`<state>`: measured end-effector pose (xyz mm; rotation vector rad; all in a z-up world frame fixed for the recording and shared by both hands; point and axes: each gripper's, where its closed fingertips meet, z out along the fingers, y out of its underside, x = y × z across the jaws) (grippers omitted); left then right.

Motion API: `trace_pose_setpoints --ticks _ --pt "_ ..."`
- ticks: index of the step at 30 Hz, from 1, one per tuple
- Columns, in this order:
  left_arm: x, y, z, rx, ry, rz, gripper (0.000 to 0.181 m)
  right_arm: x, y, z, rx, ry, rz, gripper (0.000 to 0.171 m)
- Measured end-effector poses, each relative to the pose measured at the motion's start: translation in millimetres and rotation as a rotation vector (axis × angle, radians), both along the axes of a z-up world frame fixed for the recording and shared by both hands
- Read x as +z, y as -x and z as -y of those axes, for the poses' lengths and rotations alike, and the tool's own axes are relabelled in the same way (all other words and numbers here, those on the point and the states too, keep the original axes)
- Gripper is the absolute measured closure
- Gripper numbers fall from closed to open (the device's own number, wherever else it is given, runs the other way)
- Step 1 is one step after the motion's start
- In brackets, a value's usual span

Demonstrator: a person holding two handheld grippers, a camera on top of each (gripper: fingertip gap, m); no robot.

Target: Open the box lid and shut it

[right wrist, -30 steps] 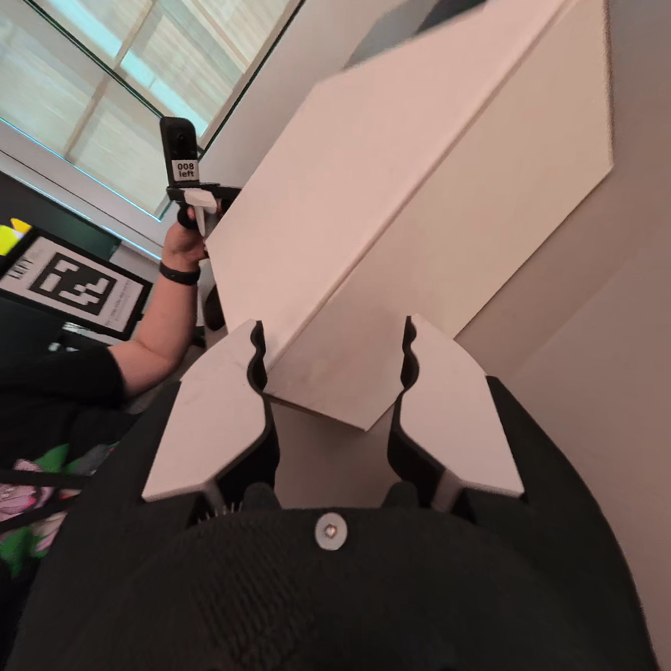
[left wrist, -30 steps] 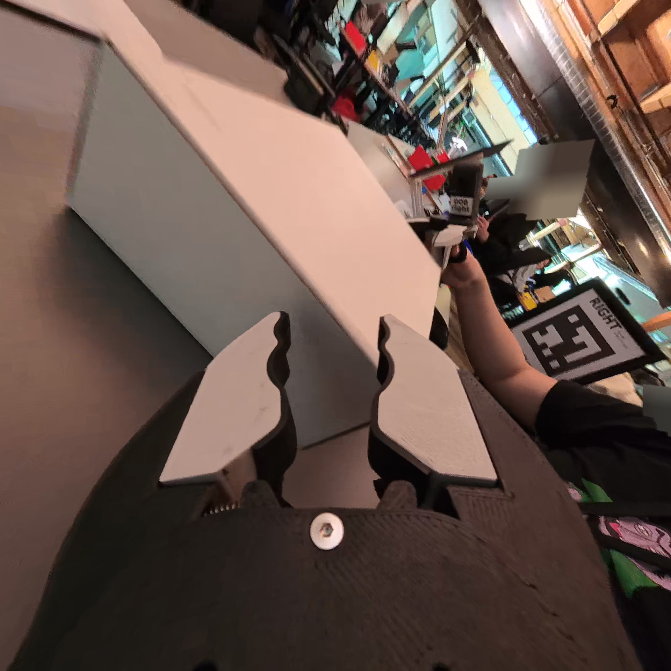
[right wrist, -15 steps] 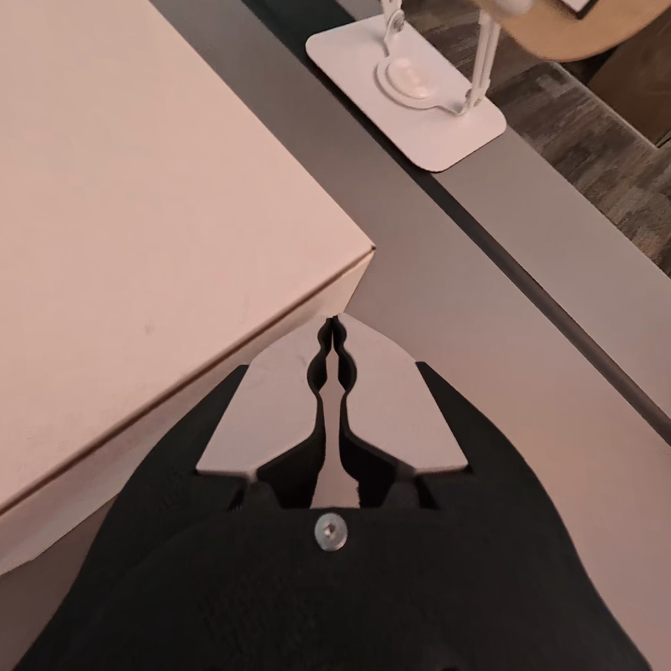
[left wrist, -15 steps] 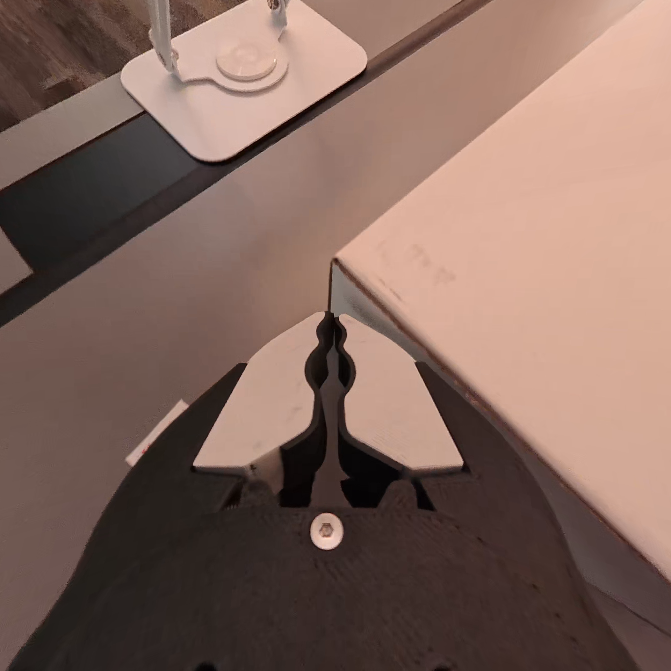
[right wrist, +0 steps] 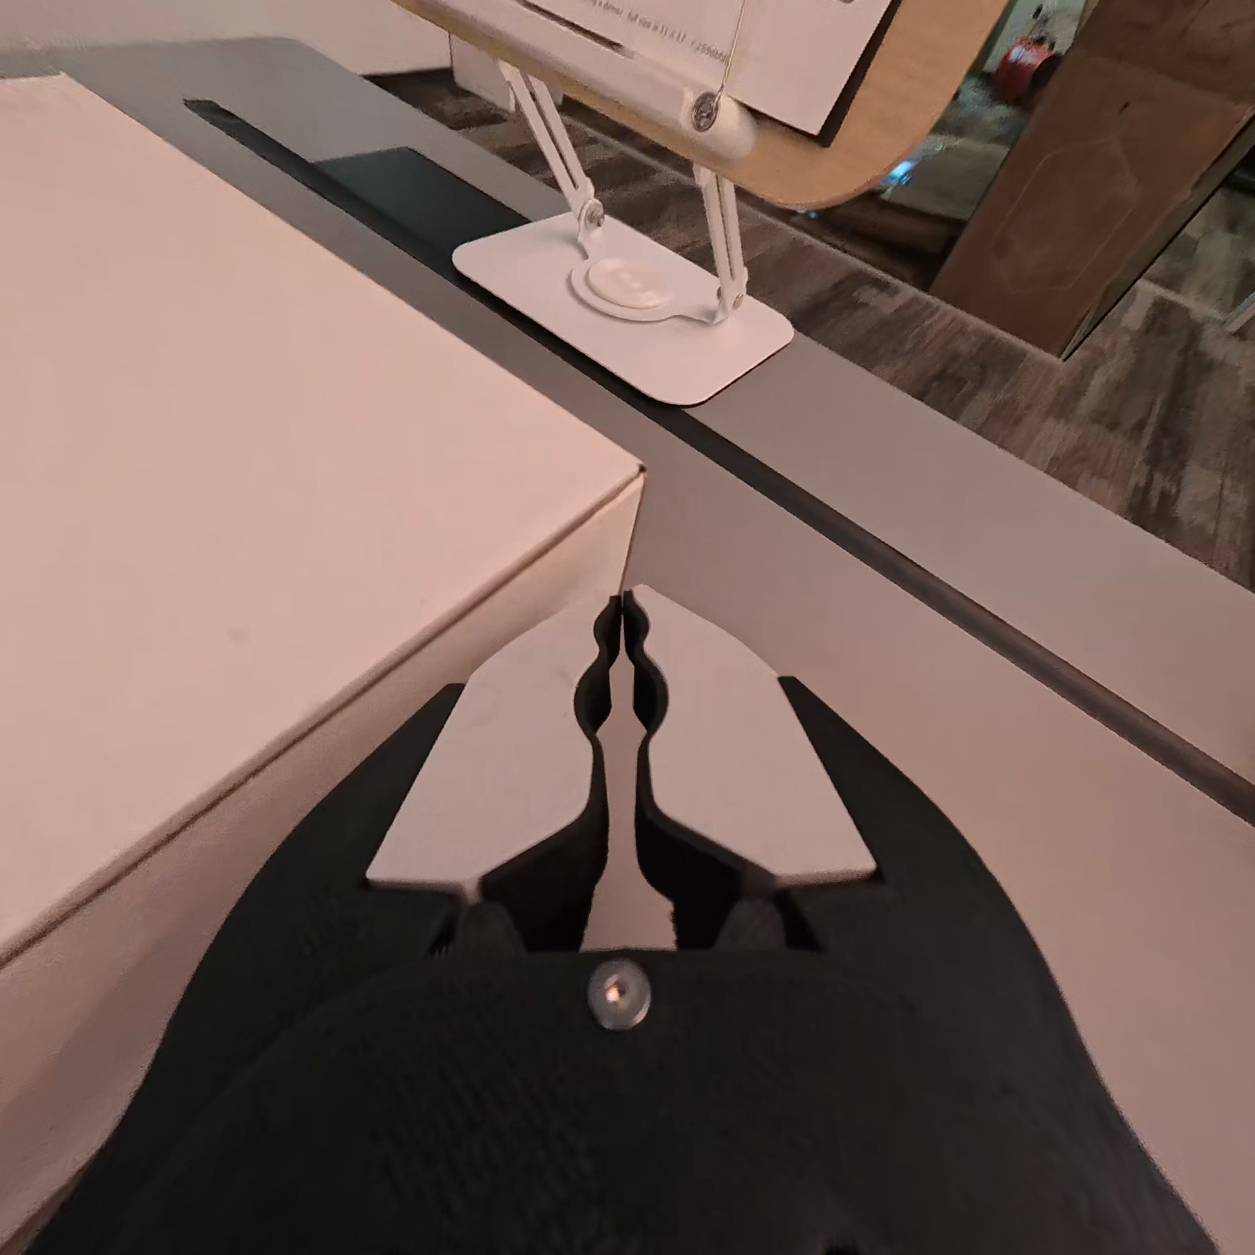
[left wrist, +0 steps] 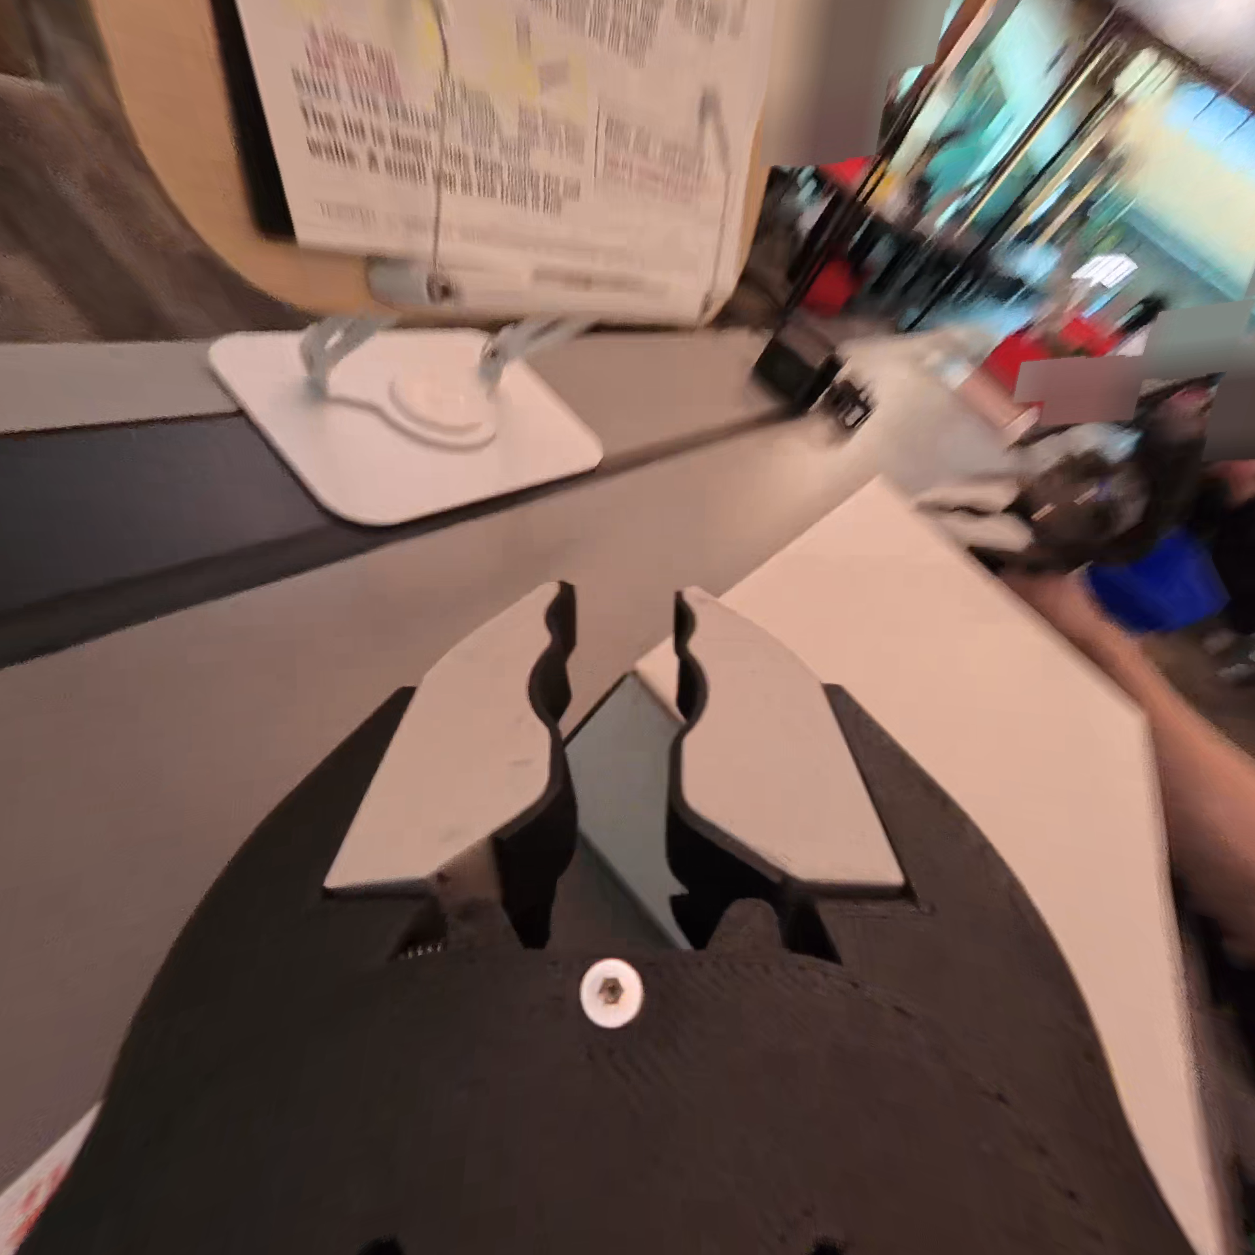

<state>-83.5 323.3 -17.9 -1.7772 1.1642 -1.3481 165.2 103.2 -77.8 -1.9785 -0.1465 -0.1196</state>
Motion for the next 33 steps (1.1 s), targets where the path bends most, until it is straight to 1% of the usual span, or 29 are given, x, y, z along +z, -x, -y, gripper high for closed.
trace_pose_setpoints --ticks 1,2,4,7,10,12,14,15,17,19,20,21,23,25,27,29,31,33 --pt "12 -1 -3 -0.023 0.055 0.072 0.147 -1 -1 3 0.001 -0.004 0.013 0.170" --pt "22 -2 -3 -0.046 0.109 0.138 0.140 -2 -2 7 -0.002 -0.004 0.030 0.169" --pt "32 -4 1 -0.100 0.194 0.227 0.134 1 -5 13 -0.010 -0.034 0.039 0.168" --pt "17 -11 6 -0.104 0.198 0.232 0.128 15 -1 19 0.004 -0.120 -0.003 0.164" --pt "1 -21 12 -0.141 0.218 0.188 0.126 28 -3 27 -0.009 -0.185 0.065 0.158" --pt "-7 -28 17 -0.164 0.217 0.161 0.125 47 -3 34 -0.028 -0.257 0.112 0.153" --pt "-13 -32 19 -0.173 0.213 0.137 0.126 86 8 46 -0.040 -0.372 0.200 0.150" --pt "-14 -33 22 -0.185 0.221 0.137 0.126 111 19 54 -0.047 -0.435 0.264 0.147" --pt "-17 -35 25 -0.208 0.215 0.112 0.128 151 65 68 0.025 -0.525 0.378 0.144" --pt "-23 -37 26 -0.211 0.191 0.092 0.128 170 128 76 0.161 -0.584 0.461 0.139" --pt "-25 -38 27 -0.221 0.197 0.085 0.129 167 162 76 0.257 -0.572 0.489 0.139" --pt "-26 -38 29 -0.240 0.213 0.084 0.130 155 194 72 0.349 -0.508 0.512 0.138" --pt "-27 -40 34 -0.278 0.249 0.082 0.132 120 241 63 0.464 -0.343 0.580 0.127" --pt "-28 -40 36 -0.305 0.266 0.073 0.135 84 276 58 0.565 -0.220 0.642 0.126" --pt "-28 -36 42 -0.352 0.290 0.068 0.144 60 297 53 0.616 -0.160 0.684 0.127" --pt "-30 -32 44 -0.373 0.317 0.052 0.145 40 303 46 0.625 -0.088 0.701 0.127" --pt "-33 -29 45 -0.391 0.346 0.039 0.148 28 302 40 0.606 -0.038 0.707 0.129" --pt "-37 -27 44 -0.399 0.363 0.021 0.159 23 299 35 0.581 -0.032 0.710 0.133"
